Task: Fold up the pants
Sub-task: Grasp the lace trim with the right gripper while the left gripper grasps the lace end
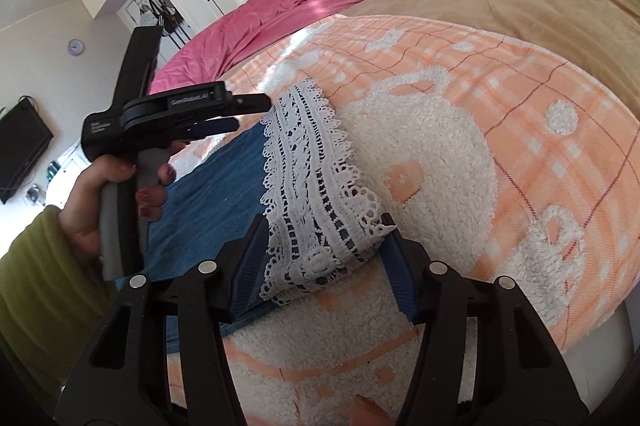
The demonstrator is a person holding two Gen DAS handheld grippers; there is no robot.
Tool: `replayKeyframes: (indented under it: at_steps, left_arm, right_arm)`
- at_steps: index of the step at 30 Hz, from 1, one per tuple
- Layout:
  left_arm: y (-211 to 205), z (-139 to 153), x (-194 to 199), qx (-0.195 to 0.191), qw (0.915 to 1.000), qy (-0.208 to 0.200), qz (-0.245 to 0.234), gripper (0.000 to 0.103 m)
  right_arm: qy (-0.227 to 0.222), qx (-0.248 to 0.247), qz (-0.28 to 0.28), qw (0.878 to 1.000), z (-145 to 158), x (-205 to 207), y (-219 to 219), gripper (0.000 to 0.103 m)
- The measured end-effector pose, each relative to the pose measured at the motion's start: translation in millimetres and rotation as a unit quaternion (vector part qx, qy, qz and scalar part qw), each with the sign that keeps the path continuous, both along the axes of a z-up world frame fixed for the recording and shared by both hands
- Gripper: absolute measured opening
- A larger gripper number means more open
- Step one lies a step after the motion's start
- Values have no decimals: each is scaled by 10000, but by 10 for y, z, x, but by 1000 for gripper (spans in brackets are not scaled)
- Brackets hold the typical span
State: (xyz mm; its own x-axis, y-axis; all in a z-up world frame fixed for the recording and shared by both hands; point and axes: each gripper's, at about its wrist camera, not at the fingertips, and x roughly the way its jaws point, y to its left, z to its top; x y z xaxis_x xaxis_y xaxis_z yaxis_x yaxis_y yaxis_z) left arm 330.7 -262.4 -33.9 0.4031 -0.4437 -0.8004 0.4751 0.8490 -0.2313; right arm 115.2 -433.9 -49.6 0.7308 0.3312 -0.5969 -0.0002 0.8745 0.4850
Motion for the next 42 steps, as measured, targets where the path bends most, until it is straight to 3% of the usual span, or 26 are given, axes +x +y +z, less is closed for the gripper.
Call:
replayKeyframes:
  at_steps: [4, 6, 9, 12, 16, 18, 20, 23, 24, 26, 29, 36, 42]
  left_arm:
    - [-148, -70, 58, 20, 9995, 70, -318, 76]
    - [-194, -112, 94, 93, 9990, 110, -419, 78]
    - [-253, -159, 128, 188, 9980, 69, -605, 78]
    - [-286, -179, 152, 101, 9972, 100, -735, 77]
    - [-332, -200, 140, -49, 9957, 132, -916, 75]
    - [-352, -216, 120, -124, 9951, 137, -969, 68]
    - [-364, -224, 94, -224, 9948, 159, -986, 59]
    - [-366, -226, 63, -280, 9947, 184, -973, 46]
    - [-359, -223, 54, -298, 9947, 181, -971, 42]
    - [-328, -205, 43, -370, 9948, 178, -933, 33]
    - [-252, -156, 26, -573, 9942, 189, -889, 25]
    - [88, 89, -39, -1286, 9895, 62, -661, 22]
    - [725, 318, -215, -1920, 9811, -72, -240, 22]
  right_arm:
    - [9, 87, 23, 10000, -3, 11, -5, 46]
    - [-78, 272, 232, 9993, 5, 5, 9, 21]
    - [44, 194, 225, 9995, -25, 32, 40, 24]
    - [80, 463, 197, 9987, -53, 50, -2, 28]
    - [27, 223, 137, 9997, -17, 37, 68, 35]
    - [-43, 6, 155, 9999, 12, 34, 120, 42]
    - [-43, 14, 134, 9999, 12, 43, 128, 42]
    - [-23, 49, 198, 9998, -5, 61, 121, 40]
    - [-27, 108, 246, 9996, -11, 69, 116, 28]
    - [-3, 286, 281, 9992, -30, 83, 87, 23]
    - [-189, 382, 295, 9987, 8, 68, 75, 21]
    - [-626, 295, 587, 9959, 141, 57, 228, 20]
    - [-1319, -170, 1078, 9852, 381, -103, 544, 20]
